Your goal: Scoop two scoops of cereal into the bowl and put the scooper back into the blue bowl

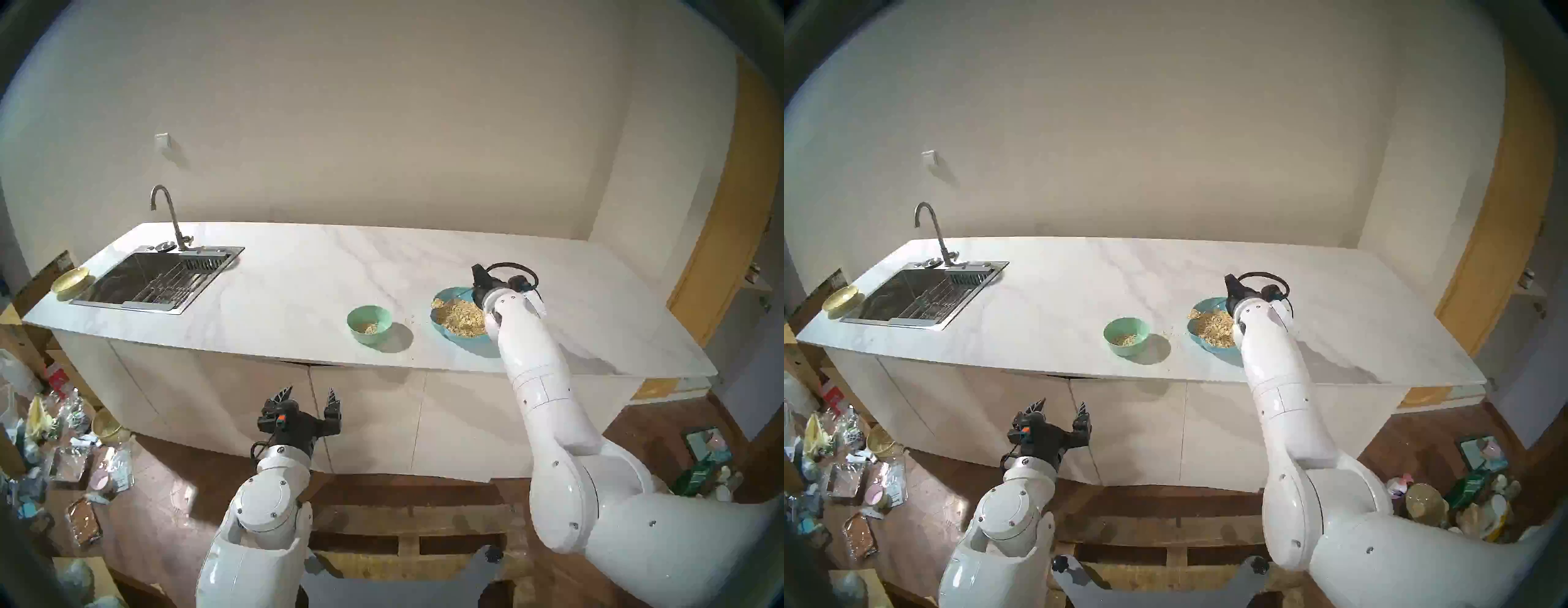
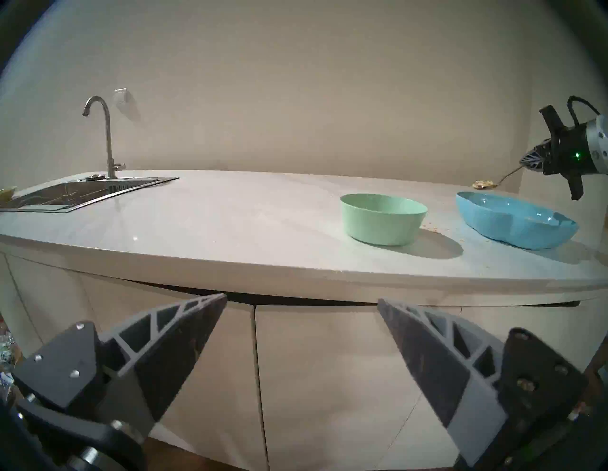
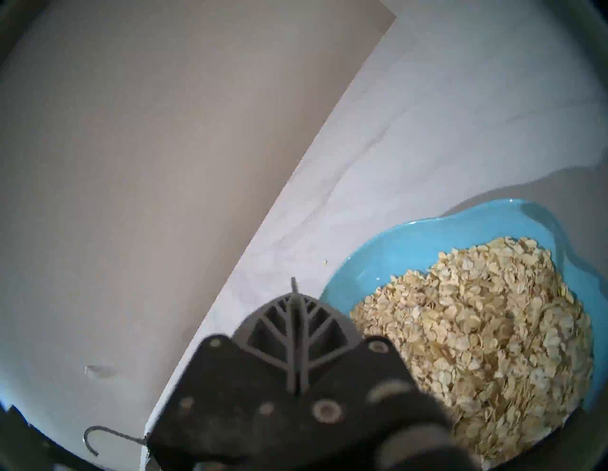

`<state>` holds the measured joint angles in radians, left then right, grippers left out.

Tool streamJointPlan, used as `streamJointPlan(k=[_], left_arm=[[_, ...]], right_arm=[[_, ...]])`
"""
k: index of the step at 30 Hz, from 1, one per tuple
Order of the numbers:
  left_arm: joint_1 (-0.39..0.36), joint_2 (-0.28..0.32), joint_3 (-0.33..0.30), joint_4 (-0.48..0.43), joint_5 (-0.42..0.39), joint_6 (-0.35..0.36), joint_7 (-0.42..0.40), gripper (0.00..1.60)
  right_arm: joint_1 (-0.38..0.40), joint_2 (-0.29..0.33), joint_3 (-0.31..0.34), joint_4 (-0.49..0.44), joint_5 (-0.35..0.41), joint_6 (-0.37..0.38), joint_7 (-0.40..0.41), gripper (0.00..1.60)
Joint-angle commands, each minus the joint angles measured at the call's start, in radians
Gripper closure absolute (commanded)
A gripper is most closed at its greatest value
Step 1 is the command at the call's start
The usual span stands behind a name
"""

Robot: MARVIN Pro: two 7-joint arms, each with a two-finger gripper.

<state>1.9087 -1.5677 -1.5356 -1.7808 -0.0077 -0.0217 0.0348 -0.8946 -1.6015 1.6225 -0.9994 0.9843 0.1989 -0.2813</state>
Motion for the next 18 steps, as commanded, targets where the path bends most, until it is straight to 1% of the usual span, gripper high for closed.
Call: streamJointPlan(k=[1,8,13,18], left_arm=[[-0.004,0.000,0.003,-0.026,-0.002,-0.006,-0.004,0.00],[-0.004,0.000,0.003,-0.026,-0.002,-0.006,-0.004,0.00],[-0.004,0.000,0.003,-0.026,-0.002,-0.006,-0.004,0.00],[-0.004,0.000,0.003,-0.026,-0.002,-0.006,-0.004,0.00]], right_arm=[[0.009,-0.029,-0.016,-0.060,-0.001,-0.002,-0.010,1.60],[0.000,-0.055,-0.037,-0.068,-0.001,-0.007,-0.029,1.60],[0.005,-0.082,-0.062,-0.058,-0.005,-0.017,-0.043,1.60],[0.012,-0.093,-0.080,-0.042,-0.010,-0.023,-0.045,1.60]])
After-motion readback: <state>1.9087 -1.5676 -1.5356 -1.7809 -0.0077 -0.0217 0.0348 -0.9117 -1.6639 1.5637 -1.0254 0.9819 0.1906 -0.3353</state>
